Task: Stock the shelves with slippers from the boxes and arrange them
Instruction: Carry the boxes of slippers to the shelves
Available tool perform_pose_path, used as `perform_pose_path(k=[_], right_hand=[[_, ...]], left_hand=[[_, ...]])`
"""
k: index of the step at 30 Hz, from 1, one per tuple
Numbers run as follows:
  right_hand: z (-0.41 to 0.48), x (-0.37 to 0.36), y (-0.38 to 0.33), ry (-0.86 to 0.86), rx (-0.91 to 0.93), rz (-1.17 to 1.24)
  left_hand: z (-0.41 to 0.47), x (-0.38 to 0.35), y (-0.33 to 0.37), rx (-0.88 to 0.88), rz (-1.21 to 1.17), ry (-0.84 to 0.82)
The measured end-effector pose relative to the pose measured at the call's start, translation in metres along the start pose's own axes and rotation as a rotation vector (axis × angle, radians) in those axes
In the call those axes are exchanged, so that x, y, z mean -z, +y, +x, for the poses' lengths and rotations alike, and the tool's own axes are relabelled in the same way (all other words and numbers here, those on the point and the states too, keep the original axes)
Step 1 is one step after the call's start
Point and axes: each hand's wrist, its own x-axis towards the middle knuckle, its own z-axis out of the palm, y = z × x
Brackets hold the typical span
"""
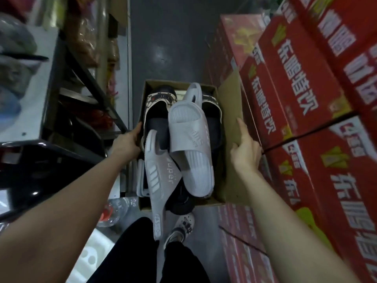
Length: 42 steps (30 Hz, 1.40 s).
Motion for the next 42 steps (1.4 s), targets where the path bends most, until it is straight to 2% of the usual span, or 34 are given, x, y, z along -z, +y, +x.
perform_pose_path(k=[6, 13, 18, 23, 30, 35, 42], right_hand=[[0.087, -0.002, -0.046, -0.066, 0.045, 0.0], [0.209, -0.025, -0.116, -0.107, 0.089, -0.034], [0.299, -0.032, -0.174, -0.108, 0.063, -0.066], [0.394, -0.035, -0.226, -0.113, 0.079, -0.068], [0.523, -0.046, -0.296, -0.117, 0.104, -0.106], [0.621, -0.071, -0.349, -0.161, 0.065, -0.1], [0.757, -0.098, -0.428, -0.115, 0.003, -0.065]], left_hand=[[0.057, 0.032, 0.012, 0.048, -0.013, 0.053], [0.176, 0.069, 0.02, 0.095, -0.075, 0.086], [0.272, 0.115, 0.031, 0.085, -0.287, 0.05], [0.362, 0.171, 0.058, 0.07, -0.195, 0.048], [0.489, 0.231, 0.085, 0.112, -0.207, 0.037], [0.59, 0.277, 0.105, 0.076, -0.247, 0.018], [0.746, 0.348, 0.12, 0.064, -0.202, -0.014]])
